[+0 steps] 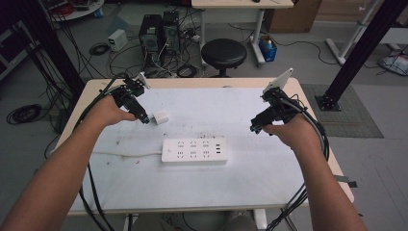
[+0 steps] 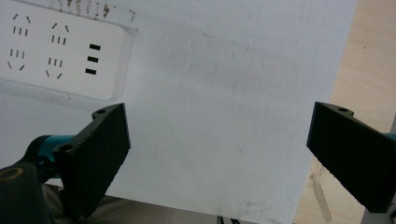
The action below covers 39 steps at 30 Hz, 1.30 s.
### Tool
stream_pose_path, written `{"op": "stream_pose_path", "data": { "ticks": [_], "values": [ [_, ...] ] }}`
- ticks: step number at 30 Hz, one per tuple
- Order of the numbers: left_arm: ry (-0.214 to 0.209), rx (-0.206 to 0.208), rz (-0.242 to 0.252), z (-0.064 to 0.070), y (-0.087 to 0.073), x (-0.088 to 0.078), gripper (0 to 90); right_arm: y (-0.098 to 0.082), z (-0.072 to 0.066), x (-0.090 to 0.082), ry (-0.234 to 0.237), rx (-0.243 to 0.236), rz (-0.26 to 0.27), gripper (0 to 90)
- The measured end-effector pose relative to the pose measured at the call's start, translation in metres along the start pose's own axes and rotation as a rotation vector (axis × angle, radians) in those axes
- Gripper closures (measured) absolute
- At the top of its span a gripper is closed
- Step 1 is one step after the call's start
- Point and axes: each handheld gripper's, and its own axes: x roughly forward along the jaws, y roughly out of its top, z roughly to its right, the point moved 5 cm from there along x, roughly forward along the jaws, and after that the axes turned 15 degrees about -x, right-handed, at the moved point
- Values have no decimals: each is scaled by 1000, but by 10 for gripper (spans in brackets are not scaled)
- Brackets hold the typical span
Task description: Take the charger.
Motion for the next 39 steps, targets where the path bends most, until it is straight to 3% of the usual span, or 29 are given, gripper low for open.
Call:
{"op": "stream_pose_path", "data": {
  "ticks": [3,10,17,20,26,31,35,39],
  "values": [
    [-10,-13,-5,0,2,8,195,-1,0,-1,3,3,1,55],
    [-39,11,-48,-2,14,36,198,-4,-1,1,2,-1,0,55],
    [-35,20,-47,-6,27,53,198,-4,-3,4,-7,-4,-10,55],
    [-26,12,-58,-11,31,65,198,-5,-6,3,-6,-8,-8,55],
    [-36,35,-68,-8,43,91,198,-9,-7,2,-11,-11,-15,55],
    [-18,38,-87,-9,47,105,198,-11,-9,2,0,-10,-10,55],
    [-50,20,-76,-14,52,114,198,-13,-9,4,-2,-15,-16,55],
    [-49,27,-85,-14,54,119,198,-13,-10,4,0,-18,-13,55]
  ]
}}
